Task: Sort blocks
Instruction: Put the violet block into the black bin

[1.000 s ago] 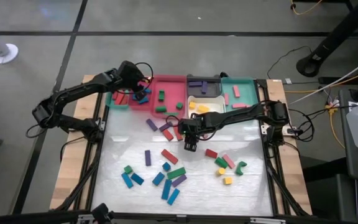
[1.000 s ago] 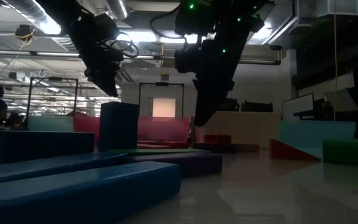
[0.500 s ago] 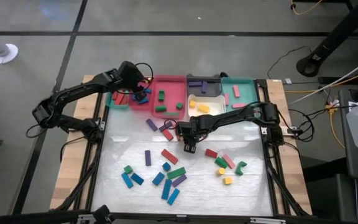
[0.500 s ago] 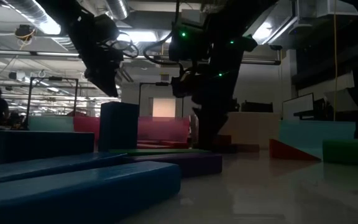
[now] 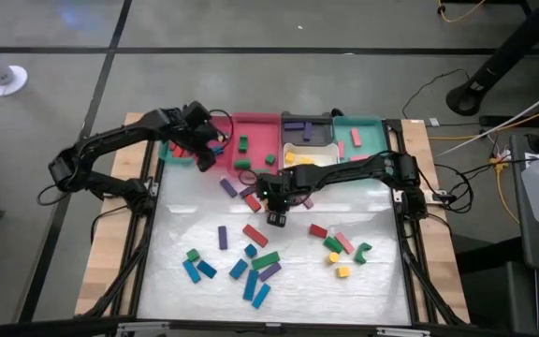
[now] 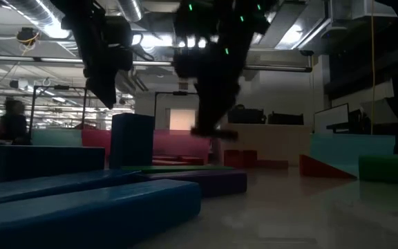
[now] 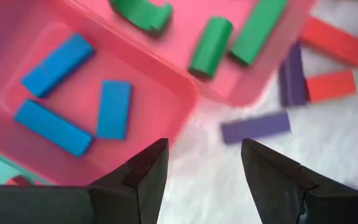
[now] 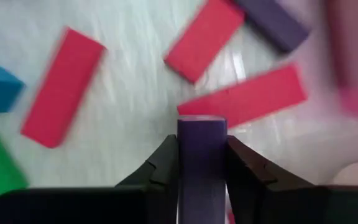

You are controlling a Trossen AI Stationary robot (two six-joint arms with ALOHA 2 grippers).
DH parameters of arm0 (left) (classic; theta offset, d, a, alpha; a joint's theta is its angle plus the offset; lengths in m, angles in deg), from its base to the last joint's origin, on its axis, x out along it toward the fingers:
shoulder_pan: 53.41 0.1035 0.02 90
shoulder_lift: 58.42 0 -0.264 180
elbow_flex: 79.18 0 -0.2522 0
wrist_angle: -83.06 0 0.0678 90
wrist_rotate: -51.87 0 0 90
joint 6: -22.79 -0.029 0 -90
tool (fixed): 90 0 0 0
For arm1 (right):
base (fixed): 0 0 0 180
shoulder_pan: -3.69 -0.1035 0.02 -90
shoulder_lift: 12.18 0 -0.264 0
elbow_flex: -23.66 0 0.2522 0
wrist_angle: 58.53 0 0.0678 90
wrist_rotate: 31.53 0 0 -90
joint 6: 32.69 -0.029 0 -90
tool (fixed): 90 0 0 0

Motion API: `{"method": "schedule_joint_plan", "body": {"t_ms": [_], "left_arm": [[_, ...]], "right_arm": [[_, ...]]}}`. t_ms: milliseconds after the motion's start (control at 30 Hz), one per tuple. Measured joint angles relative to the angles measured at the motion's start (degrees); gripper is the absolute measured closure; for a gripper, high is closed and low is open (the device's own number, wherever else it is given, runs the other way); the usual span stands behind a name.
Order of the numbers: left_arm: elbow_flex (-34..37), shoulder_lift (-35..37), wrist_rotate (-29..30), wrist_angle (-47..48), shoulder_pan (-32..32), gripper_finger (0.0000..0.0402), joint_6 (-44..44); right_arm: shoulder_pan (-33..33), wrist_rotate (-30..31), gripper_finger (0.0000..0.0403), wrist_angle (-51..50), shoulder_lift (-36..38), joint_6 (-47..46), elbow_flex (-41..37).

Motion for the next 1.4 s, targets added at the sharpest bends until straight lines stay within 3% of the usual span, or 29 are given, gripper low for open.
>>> {"method": "schedule_joint_plan", "body": {"t_ms": [167, 500, 667, 833, 1167, 1400], "left_arm": [[-0.78, 0.04, -2.04, 2.60, -3.50, 0.0211, -0.73], [-0.78, 0.04, -9.18, 3.31, -11.06, 0.0211, 2.55], [-0.78, 0.04, -9.27, 3.54, -15.66, 0.0211, 4.29], [-0.78, 0.04, -9.27, 3.12, -21.28, 0.0211, 2.34], [-0.78, 0.04, -9.25, -7.07, -30.18, 0.0211, 0.72], [-0.78, 0.04, -9.22, -9.84, -34.21, 0.0211, -12.13]], "right_arm": [[0.70, 1.66, 0.0293, -10.04, 0.00, 7.86, 10.63], [9.15, 14.72, 0.0295, -28.35, 0.17, 17.84, 26.37], [17.48, 15.87, 0.0287, -30.26, 0.17, 20.32, 26.93], [24.57, 12.36, 0.0285, -29.43, -0.17, 20.12, 25.80], [31.20, 12.01, 0.0281, -26.20, -0.20, 20.16, 21.81], [33.13, 12.17, 0.0218, -24.61, -0.20, 19.66, 20.12]]}}
